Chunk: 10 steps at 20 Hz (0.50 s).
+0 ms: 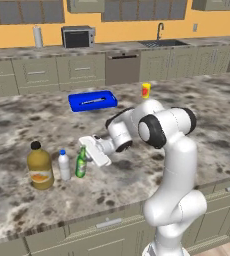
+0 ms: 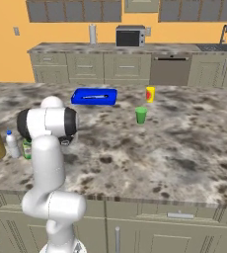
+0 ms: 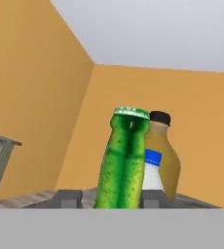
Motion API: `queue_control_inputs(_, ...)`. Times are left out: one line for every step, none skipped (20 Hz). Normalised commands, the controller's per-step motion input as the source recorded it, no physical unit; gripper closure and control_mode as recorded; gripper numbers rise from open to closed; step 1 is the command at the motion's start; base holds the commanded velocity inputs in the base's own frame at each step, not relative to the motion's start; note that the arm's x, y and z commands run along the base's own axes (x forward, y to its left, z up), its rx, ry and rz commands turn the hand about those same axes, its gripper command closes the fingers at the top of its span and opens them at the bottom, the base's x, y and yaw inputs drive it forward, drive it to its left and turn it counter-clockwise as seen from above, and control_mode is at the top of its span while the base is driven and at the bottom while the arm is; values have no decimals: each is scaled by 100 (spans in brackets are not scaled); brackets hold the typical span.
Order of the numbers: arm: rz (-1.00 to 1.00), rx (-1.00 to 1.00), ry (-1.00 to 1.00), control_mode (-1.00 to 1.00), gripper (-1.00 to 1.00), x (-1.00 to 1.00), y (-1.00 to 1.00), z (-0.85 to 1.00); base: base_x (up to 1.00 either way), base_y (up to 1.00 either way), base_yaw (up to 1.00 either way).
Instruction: Place the drinks on the dining counter in a tight cluster.
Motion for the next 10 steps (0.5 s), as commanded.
queue_control_inputs(-3,-19,0,-100,100,18,8,-35,0,0,0)
queue_control_inputs(-3,-18,0,-100,100,14,5,-35,0,0,0)
queue_control_inputs(-3,-19,0,-100,100,12,5,-35,0,0,0)
queue_control_inputs(-3,-16,0,-100,100,12,0,-32,0,0,0)
queue_control_inputs(-3,-15,0,-100,100,11,0,-28,0,0,0)
queue_control_inputs(-3,-12,0,-100,100,6,0,-26,0,0,0)
queue_control_inputs(-3,-10,0,-100,100,5,-1,-24,0,0,0)
queue_control_inputs(-2,-7,0,-100,100,4,-6,-21,0,0,0)
queue_control_inputs(-1,-4,0,-100,-100,0,-12,-20,0,0,0)
queue_control_inputs(0,-3,0,-100,-100,0,-12,-21,0,0,0)
